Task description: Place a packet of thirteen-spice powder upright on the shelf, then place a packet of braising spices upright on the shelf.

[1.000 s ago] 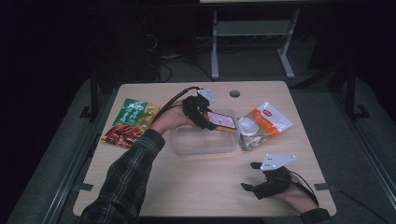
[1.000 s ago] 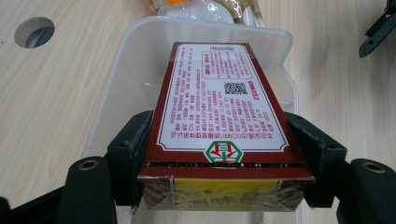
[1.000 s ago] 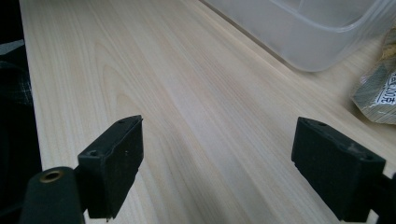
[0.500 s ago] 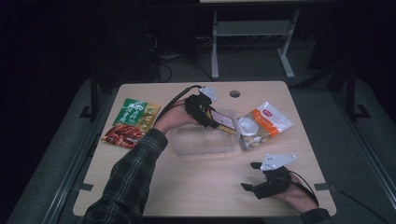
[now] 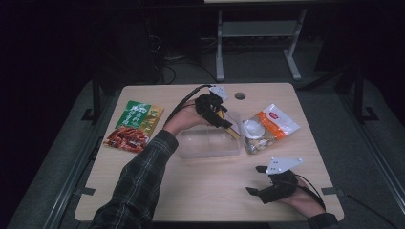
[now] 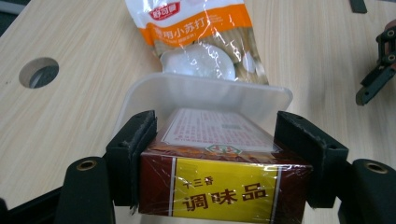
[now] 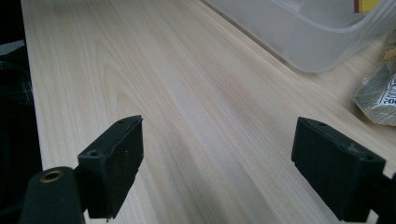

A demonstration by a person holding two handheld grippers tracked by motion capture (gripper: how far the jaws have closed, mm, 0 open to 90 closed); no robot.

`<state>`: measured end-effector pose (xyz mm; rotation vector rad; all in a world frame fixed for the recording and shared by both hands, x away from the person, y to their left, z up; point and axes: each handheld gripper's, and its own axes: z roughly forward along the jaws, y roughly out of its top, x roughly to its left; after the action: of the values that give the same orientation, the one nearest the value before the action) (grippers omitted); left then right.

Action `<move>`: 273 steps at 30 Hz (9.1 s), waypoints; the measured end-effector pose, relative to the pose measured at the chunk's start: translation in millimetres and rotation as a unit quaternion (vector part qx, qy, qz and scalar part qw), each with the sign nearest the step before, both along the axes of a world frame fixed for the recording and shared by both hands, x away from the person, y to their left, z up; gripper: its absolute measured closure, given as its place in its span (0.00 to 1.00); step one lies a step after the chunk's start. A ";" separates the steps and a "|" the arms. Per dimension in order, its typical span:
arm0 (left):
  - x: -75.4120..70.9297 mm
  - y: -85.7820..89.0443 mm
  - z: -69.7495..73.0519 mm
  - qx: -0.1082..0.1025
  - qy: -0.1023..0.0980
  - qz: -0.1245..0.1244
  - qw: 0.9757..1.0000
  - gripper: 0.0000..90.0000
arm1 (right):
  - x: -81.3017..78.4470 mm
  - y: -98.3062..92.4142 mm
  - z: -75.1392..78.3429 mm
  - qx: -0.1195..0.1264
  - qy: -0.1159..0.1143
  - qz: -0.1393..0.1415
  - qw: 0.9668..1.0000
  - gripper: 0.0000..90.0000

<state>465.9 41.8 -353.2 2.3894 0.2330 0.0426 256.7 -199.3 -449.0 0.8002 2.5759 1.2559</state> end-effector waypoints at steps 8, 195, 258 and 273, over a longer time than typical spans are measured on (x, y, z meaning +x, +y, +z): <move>0.8 -11.2 -3.4 -0.008 0.001 -0.005 1.000 0.34 | 0.1 -0.2 -0.1 0.000 0.001 0.001 1.000 0.18; -9.9 345.0 -112.0 0.003 -0.013 0.457 0.889 0.45 | 8.9 22.7 -9.8 -0.020 0.039 -0.004 0.999 0.16; -95.3 362.6 -32.2 -0.101 0.007 0.394 0.913 1.00 | 16.6 29.3 -4.5 -0.020 0.056 0.008 0.998 0.16; -133.0 343.8 -13.3 -0.118 0.023 0.319 0.940 1.00 | 16.8 29.0 -3.2 0.000 0.076 0.010 0.997 0.15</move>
<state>332.9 385.6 -366.5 1.9877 0.9709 0.2458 273.4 -170.4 -452.2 0.9050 2.7075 1.2458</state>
